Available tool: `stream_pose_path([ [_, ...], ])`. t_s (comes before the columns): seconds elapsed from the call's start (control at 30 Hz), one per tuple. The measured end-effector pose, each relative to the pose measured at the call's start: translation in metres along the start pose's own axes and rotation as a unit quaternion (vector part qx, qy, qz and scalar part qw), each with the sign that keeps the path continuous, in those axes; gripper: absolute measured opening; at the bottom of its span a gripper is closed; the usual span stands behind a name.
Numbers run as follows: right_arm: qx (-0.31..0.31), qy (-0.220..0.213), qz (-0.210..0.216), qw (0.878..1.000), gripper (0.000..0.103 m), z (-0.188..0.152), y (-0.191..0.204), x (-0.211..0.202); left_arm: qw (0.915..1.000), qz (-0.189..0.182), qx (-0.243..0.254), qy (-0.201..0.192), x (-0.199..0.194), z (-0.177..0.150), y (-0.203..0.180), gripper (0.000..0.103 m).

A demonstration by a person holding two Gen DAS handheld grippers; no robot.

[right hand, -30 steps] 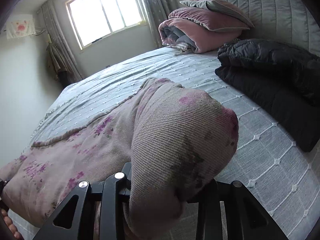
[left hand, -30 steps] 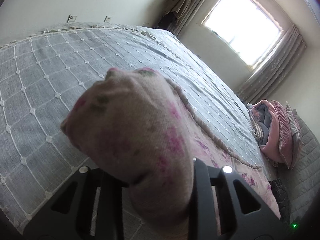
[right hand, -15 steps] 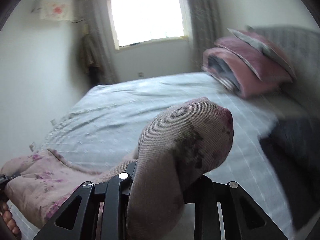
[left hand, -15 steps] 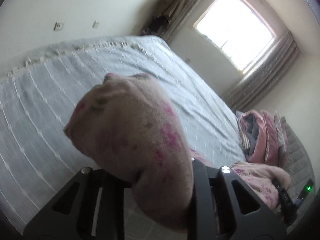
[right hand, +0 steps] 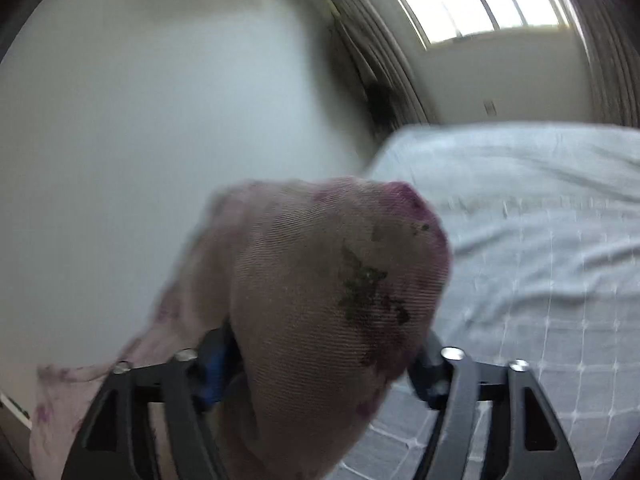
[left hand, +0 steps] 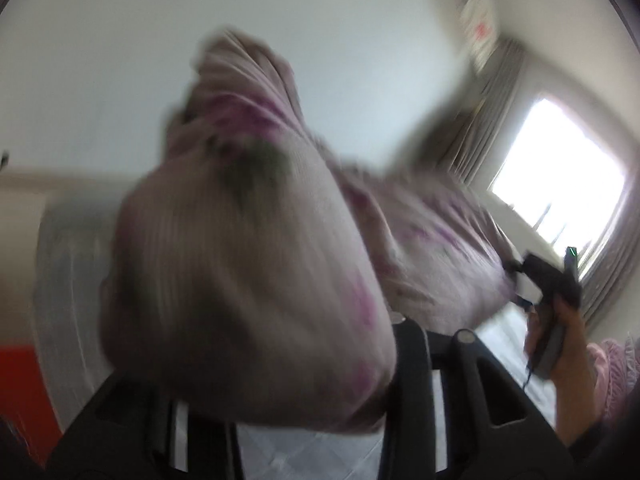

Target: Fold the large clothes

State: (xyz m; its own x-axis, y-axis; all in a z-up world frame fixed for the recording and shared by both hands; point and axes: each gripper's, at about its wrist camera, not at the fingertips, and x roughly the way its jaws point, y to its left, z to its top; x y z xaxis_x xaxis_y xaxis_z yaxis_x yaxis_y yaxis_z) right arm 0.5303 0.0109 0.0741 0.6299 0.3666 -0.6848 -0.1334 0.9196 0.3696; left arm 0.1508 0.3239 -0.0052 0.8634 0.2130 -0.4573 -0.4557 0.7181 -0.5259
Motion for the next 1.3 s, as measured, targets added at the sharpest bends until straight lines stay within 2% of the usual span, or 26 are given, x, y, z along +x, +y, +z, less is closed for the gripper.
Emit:
stream_pose_path([
  [0.03, 0.042, 0.05, -0.062, 0.996, 0.083, -0.019, -0.017, 0.035, 0.9982, 0.003, -0.012, 0.059, 0.023, -0.021, 0.014, 0.042],
  [0.07, 0.078, 0.062, -0.061, 0.993, 0.083, -0.036, -0.034, 0.048, 0.9903, 0.01, -0.035, 0.134, 0.049, -0.044, 0.034, 0.044],
  [0.1, 0.103, 0.066, -0.032, 0.992, 0.083, -0.054, -0.049, 0.056, 0.9834, 0.017, -0.074, 0.165, 0.059, -0.063, 0.058, 0.046],
  [0.13, 0.108, 0.077, -0.014, 0.991, 0.083, -0.07, -0.062, 0.062, 0.983, -0.032, -0.112, 0.142, 0.051, -0.071, 0.075, 0.049],
  [0.17, 0.101, 0.082, -0.018, 0.991, 0.083, -0.082, -0.07, 0.061, 0.9832, -0.055, -0.12, 0.127, 0.041, -0.073, 0.081, 0.053],
  [0.27, 0.066, 0.066, -0.033, 0.995, 0.083, -0.116, -0.093, 0.034, 0.9827, -0.068, -0.114, 0.129, 0.016, -0.073, 0.078, 0.055],
  [0.37, 0.052, 0.056, -0.019, 0.997, 0.083, -0.143, -0.098, -0.007, 0.9829, -0.06, -0.11, 0.135, -0.005, -0.071, 0.076, 0.055],
  [0.5, 0.009, 0.04, 0.008, 0.999, 0.083, -0.182, -0.087, -0.085, 0.9827, -0.029, -0.105, 0.15, -0.035, -0.075, 0.076, 0.055],
  [0.63, -0.068, 0.007, 0.036, 0.997, 0.083, -0.226, -0.05, -0.161, 0.993, 0.027, -0.035, 0.109, -0.086, -0.075, 0.054, 0.057],
  [0.77, -0.138, -0.007, 0.066, 0.988, 0.084, -0.271, -0.003, -0.213, 0.994, 0.05, 0.045, 0.086, -0.127, -0.069, 0.023, 0.074],
  [0.9, -0.188, -0.022, 0.082, 0.978, 0.087, -0.306, 0.027, -0.242, 0.9925, 0.066, 0.087, 0.056, -0.153, -0.059, 0.007, 0.094],
  [0.97, -0.212, -0.021, 0.091, 0.973, 0.088, -0.322, 0.037, -0.246, 0.9901, 0.072, 0.107, 0.055, -0.161, -0.062, -0.001, 0.099],
  [1.03, -0.235, -0.025, 0.094, 0.967, 0.089, -0.339, 0.043, -0.251, 0.9878, 0.076, 0.121, 0.061, -0.157, -0.065, -0.009, 0.099],
  [1.13, -0.266, -0.018, 0.078, 0.961, 0.089, -0.348, 0.057, -0.242, 0.9851, 0.084, 0.136, 0.064, -0.151, -0.077, -0.012, 0.099],
  [1.3, -0.264, -0.036, 0.099, 0.959, 0.089, -0.349, 0.063, -0.246, 0.9755, 0.114, 0.183, 0.046, -0.155, -0.086, -0.019, 0.1],
])
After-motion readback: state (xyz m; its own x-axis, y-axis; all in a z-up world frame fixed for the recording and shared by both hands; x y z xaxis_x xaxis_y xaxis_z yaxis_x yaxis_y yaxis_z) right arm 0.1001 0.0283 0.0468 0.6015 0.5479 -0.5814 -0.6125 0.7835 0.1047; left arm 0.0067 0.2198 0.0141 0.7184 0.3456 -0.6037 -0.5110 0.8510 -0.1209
